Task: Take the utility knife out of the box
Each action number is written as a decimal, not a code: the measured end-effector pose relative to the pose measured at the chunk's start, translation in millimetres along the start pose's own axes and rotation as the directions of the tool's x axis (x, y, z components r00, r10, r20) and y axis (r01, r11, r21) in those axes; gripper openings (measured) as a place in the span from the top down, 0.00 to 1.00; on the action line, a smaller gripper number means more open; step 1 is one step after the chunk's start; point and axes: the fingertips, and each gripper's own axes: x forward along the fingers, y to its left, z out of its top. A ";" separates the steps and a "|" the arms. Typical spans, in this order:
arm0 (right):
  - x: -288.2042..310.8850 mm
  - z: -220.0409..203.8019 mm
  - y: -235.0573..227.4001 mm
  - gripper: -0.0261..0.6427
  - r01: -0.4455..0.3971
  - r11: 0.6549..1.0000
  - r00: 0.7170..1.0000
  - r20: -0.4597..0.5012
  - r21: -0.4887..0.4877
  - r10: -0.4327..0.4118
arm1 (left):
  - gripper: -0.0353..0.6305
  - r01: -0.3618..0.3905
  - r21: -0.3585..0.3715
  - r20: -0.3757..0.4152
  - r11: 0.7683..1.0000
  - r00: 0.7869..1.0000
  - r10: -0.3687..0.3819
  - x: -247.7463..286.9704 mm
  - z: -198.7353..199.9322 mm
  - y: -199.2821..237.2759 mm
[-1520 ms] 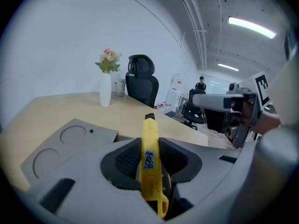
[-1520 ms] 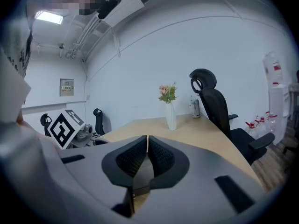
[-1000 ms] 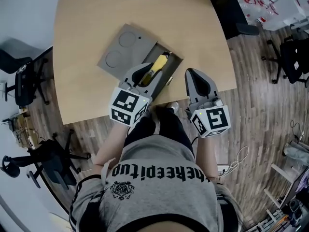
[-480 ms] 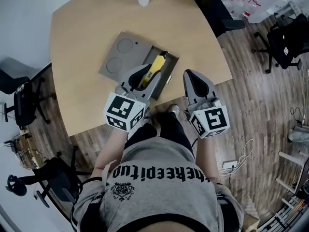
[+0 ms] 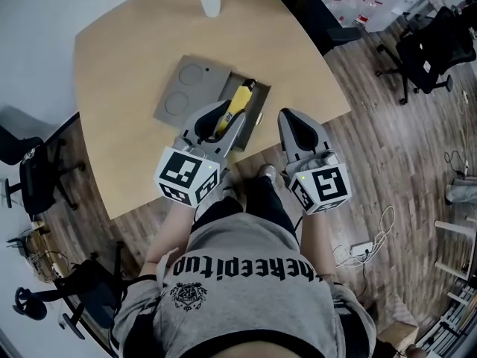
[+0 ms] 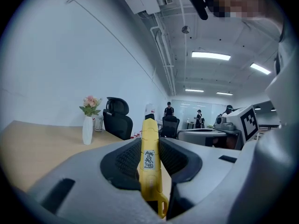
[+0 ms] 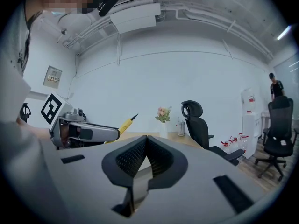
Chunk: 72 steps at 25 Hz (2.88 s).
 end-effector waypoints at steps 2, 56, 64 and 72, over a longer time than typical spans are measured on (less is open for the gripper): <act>-5.3 1.8 7.0 0.95 0.006 1.000 1.000 0.006 -0.007 -0.005 | 0.75 0.007 0.000 0.015 1.000 1.000 -0.007 -7.4 2.3 -2.7; -156.0 28.1 73.5 0.95 -0.195 0.975 0.976 0.079 -0.102 0.203 | 0.75 -0.241 0.024 0.299 0.970 0.928 0.223 -135.1 38.6 -139.4; -169.0 28.8 76.3 0.95 -0.245 0.964 0.965 0.073 -0.103 0.253 | 0.75 -0.282 0.016 0.314 0.959 0.912 0.263 -142.4 41.6 -155.8; -190.5 29.3 76.6 0.95 -0.255 0.961 0.959 0.102 -0.104 0.266 | 0.75 -0.305 0.022 0.329 0.952 0.902 0.282 -153.4 38.6 -177.8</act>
